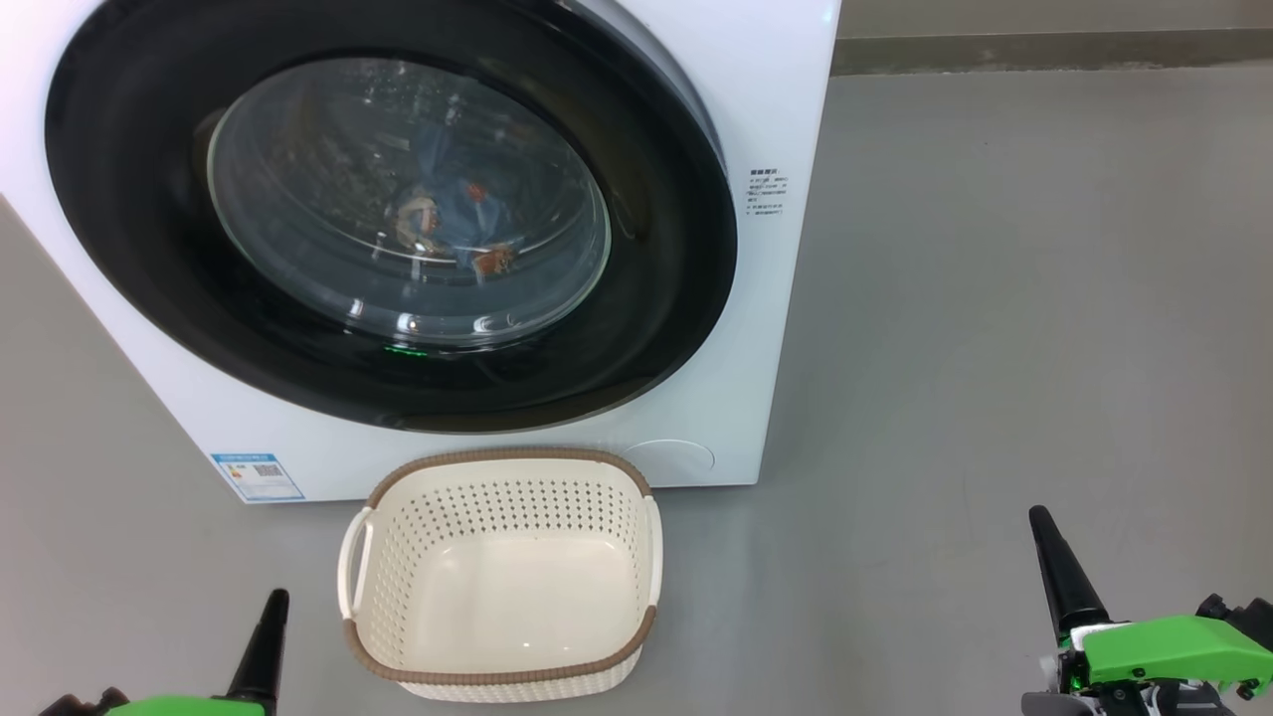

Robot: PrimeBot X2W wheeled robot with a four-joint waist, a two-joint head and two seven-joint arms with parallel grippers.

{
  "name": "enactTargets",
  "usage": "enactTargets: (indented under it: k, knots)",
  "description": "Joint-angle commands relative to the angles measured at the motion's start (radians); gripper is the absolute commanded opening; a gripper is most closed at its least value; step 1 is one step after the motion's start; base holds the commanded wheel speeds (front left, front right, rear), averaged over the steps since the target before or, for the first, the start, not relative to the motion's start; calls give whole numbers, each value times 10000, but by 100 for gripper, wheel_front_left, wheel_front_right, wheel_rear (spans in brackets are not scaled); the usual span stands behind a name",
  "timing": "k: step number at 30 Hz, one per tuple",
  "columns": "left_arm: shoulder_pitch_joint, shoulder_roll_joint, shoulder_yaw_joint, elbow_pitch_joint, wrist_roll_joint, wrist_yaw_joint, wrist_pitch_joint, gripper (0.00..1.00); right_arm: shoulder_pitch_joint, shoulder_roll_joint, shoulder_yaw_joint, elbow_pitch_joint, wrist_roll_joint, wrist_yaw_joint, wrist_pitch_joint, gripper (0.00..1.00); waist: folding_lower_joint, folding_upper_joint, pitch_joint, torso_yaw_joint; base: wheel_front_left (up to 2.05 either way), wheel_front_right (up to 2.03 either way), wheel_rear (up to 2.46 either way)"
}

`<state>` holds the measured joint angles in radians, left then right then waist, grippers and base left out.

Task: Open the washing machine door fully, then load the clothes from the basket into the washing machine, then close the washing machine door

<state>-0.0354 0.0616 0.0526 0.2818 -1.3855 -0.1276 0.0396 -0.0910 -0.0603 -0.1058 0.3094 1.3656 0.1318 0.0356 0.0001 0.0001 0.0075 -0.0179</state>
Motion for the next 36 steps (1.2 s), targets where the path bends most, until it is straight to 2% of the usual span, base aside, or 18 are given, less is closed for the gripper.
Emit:
enactTargets:
  k: [1,24,36]
  knots:
    - [-521,103,340,-289,-217,-7,82,0,-247,2,149,-322,252,-9,120,0,0,-1,-4,8,0,0,0]
    - [-797,-108,623,-316,-2173,-12,731,0,-252,98,-94,-573,2367,-11,773,0,0,-1,-73,175,0,0,0]
    - [-804,-113,629,-314,-2217,-15,746,0,-252,100,-99,-578,2415,-11,788,0,0,-1,-74,179,0,0,0]
